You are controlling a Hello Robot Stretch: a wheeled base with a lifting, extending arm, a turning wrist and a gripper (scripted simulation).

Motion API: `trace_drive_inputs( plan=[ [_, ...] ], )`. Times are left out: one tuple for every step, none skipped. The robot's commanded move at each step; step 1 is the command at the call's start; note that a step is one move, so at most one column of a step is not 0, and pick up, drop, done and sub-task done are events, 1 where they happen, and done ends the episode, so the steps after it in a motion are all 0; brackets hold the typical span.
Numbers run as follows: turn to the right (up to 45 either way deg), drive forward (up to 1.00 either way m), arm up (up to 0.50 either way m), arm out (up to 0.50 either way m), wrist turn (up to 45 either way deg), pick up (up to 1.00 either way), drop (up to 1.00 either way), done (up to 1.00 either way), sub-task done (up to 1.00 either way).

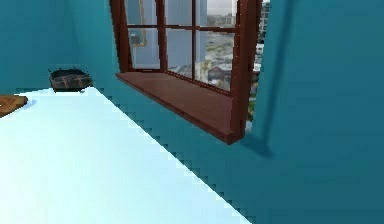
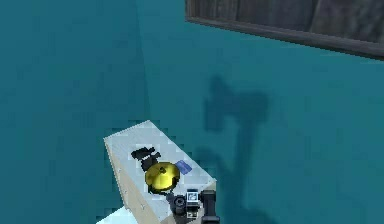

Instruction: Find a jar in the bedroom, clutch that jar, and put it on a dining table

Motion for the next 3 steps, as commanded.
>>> trace_drive_inputs(
  plan=[
    [0.0, 0.00, 0.10, 0.00, 0.0, 0.00, 0.00, 0.00, 0.00],
    [0.0, 0.00, 0.28, 0.00, 0.0, 0.00, 0.00, 0.00, 0.00],
    [0.0, 0.00, 0.00, 0.00, -45.0, 0.00, 0.00, 0.00, 0.00]
  ],
)
